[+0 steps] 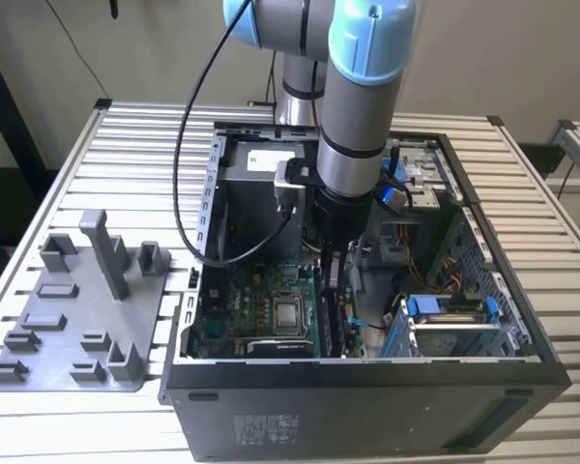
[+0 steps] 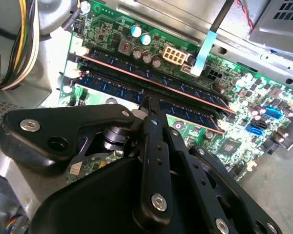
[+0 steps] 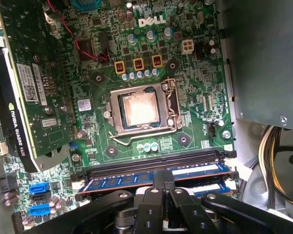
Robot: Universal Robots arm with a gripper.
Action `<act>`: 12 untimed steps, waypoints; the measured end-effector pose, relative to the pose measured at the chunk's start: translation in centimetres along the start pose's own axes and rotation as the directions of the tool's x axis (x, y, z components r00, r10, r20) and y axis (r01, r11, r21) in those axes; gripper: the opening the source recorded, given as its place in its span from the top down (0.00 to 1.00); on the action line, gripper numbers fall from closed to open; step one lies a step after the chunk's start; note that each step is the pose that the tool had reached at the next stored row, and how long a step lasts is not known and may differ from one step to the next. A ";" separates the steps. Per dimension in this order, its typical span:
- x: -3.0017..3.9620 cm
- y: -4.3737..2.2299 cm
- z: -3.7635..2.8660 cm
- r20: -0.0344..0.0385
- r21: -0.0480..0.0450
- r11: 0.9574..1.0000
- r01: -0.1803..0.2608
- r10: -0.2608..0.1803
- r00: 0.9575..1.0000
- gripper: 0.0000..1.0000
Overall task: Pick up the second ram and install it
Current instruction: 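Press down the second ram until it locks into place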
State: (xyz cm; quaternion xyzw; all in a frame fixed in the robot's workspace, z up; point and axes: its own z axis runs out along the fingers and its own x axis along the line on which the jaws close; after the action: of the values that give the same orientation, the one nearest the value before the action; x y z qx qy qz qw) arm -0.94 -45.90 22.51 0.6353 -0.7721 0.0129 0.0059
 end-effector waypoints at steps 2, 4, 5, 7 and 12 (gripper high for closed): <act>0.01 0.01 0.30 -0.002 0.000 1.000 0.000 0.000 1.000 0.89; 0.00 0.01 0.63 -0.001 0.000 1.000 0.001 -0.001 1.000 0.89; 0.00 0.01 0.72 0.000 0.000 1.000 0.002 -0.002 1.000 0.89; -0.03 0.01 0.63 0.000 0.000 1.000 0.002 -0.002 1.000 0.89; 0.00 0.00 -0.48 0.002 0.000 1.000 0.002 -0.002 1.000 0.89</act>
State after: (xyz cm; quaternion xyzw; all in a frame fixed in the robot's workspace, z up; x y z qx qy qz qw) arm -0.94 -45.89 22.99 0.6361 -0.7715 0.0122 0.0053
